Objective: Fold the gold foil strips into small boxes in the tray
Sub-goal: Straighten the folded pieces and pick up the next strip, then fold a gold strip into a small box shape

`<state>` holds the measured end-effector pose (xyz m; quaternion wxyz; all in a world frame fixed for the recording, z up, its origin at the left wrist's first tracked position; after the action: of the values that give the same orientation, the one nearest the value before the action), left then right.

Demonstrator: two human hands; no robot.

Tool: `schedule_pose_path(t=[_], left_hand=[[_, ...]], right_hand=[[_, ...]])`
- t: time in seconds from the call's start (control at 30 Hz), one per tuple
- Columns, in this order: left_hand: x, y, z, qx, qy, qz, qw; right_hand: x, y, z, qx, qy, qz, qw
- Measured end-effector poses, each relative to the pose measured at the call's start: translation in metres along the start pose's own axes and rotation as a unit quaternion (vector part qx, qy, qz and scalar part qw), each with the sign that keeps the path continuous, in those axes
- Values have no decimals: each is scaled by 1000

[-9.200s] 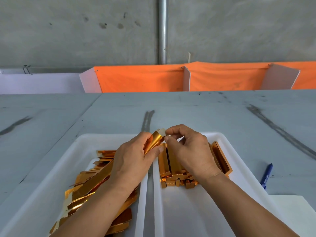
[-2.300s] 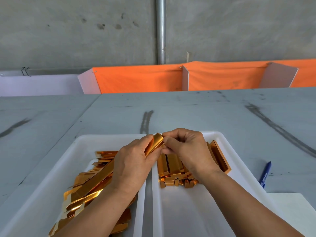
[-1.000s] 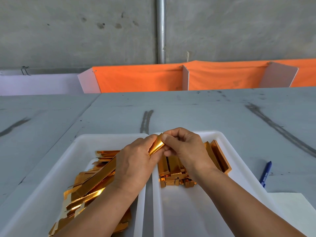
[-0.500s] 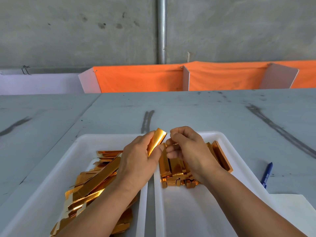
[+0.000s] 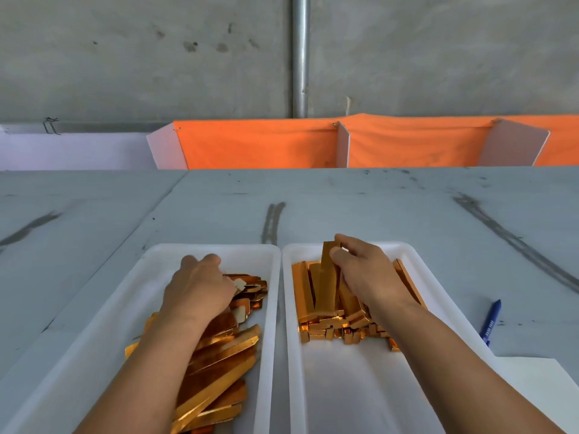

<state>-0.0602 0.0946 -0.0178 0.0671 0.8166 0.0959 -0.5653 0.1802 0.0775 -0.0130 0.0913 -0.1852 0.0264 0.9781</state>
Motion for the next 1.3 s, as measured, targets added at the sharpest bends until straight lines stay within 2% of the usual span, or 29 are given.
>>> schedule_pose_path(t=[0.1,0.33,0.5,0.6,0.67,0.73,0.83,0.97,1.13,1.3], left_hand=[[7,-3,11,-30,-73,75,994],[8,-6,9,21,-106,79,991],[1,-4,5,39,-63,2,997],[-2,-1,0,61,16,-71,996],[-7,4,-9,100,83,-126,984],[-9,11,-20,161,153,-141,965],[-5,26,-34,257,220,-101,936],[4,35,-42,317,214,-61,922],[8,36,-41,309,231,-25,922],[12,35,-42,292,194,-15,936]], right_hand=[[4,2,2,-14,51,13,999],[4,3,5,-38,77,10,996],[6,4,7,-67,86,2,994],[6,8,9,-95,87,-8,992],[7,12,12,-110,67,-11,992],[9,15,14,-111,22,7,994],[13,18,17,-105,-42,61,992],[14,18,16,-92,-56,97,989],[11,13,13,-77,-55,56,994],[10,11,12,-79,-55,44,994]])
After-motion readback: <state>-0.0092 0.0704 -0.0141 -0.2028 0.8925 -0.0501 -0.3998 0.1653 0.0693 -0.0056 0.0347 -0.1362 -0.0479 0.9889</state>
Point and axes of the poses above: each hand's wrist, its own y-axis away from the middle knuckle, its own x-axis out of the palm, z = x × y, the point moved 2 cm from there along -y, towards the middle knuckle, and after that the axes turned 1 degree about y, right-handed, at the moved point
